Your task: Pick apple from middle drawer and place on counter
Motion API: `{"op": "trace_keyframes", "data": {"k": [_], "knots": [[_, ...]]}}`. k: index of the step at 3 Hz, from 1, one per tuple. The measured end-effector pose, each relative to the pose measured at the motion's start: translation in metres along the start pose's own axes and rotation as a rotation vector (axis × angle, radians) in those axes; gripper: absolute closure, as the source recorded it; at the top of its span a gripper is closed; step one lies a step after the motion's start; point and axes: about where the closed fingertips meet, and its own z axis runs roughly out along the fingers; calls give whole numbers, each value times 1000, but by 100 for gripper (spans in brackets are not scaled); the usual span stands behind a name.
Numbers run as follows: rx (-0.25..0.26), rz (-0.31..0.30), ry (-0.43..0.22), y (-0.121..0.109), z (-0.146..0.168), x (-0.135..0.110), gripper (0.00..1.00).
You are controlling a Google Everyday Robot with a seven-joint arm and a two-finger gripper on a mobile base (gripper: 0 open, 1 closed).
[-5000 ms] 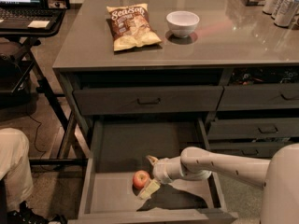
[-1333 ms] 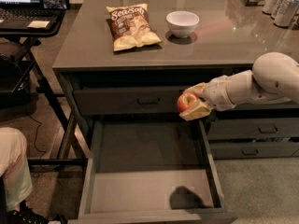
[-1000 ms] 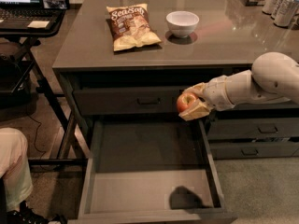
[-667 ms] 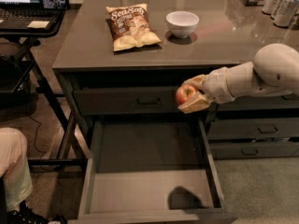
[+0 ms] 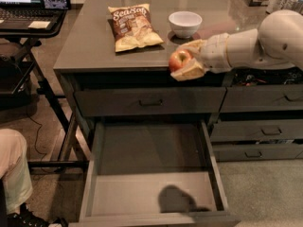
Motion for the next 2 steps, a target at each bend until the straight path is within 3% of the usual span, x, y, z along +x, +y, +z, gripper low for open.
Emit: {"op": "trace_keyframes", "data": {"k": [1, 2], "knots": [[40, 57, -86, -37, 10, -11, 100], [79, 137, -108, -74, 24, -6, 100]]}}
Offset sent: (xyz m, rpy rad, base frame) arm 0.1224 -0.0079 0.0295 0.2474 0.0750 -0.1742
